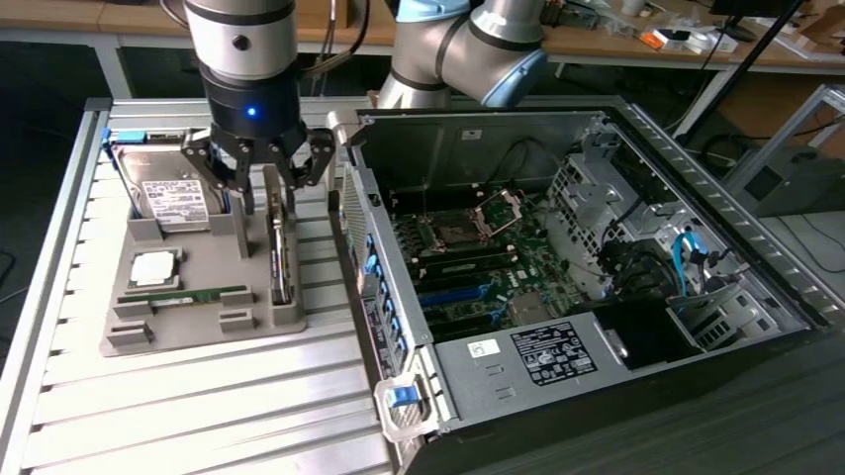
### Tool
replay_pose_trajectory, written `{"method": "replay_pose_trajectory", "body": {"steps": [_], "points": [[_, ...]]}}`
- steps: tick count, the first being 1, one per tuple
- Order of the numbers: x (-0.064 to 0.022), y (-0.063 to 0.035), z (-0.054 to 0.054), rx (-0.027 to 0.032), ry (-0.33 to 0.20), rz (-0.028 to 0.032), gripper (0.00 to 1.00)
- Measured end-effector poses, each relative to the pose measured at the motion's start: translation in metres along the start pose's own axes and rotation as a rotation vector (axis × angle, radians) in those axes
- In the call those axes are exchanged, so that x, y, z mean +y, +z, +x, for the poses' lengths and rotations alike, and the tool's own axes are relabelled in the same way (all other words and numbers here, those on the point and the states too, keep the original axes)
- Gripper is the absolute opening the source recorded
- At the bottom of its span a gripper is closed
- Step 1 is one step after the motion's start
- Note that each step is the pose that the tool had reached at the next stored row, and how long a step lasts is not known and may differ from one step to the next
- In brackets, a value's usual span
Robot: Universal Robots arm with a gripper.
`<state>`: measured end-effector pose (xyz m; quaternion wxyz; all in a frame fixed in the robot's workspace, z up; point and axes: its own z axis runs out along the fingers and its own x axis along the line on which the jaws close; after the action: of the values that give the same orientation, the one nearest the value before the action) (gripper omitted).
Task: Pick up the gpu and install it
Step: 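Pick up the gpu and move the gpu toward the slot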
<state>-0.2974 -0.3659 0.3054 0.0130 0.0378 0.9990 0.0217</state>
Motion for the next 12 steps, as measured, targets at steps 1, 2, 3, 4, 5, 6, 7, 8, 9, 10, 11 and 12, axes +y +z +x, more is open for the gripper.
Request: {"method": "replay_pose_trajectory", "body": {"steps": [1,2,3,4,5,6,7,8,9,10,11,12], "points": [[-0.0001,0.0017,0.000,0.0000,0.000,0.0000,0.48],[-0.0001,0.0034,0.000,-0.0001,0.000,0.0000,0.48],[-0.0001,0.0049,0.000,-0.0001,0.000,0.0000,0.48],[-0.0001,0.0064,0.000,-0.0001,0.000,0.0000,0.48],[-0.0002,0.0080,0.000,0.0000,0.000,0.0000,0.48],[-0.0003,0.0106,0.000,0.0000,0.000,-0.0001,0.48],[-0.0005,0.0141,0.000,0.0000,0.000,0.0000,0.48],[-0.0006,0.0168,0.000,0.0000,0.000,0.0000,0.48],[-0.0007,0.0192,0.000,0.0001,-0.001,0.0000,0.48],[-0.0008,0.0213,0.001,0.0000,-0.001,0.0000,0.48],[-0.0009,0.0236,0.001,0.0000,-0.001,0.0000,0.48],[-0.0010,0.0256,0.001,0.0000,-0.001,0.0000,0.48]]}}
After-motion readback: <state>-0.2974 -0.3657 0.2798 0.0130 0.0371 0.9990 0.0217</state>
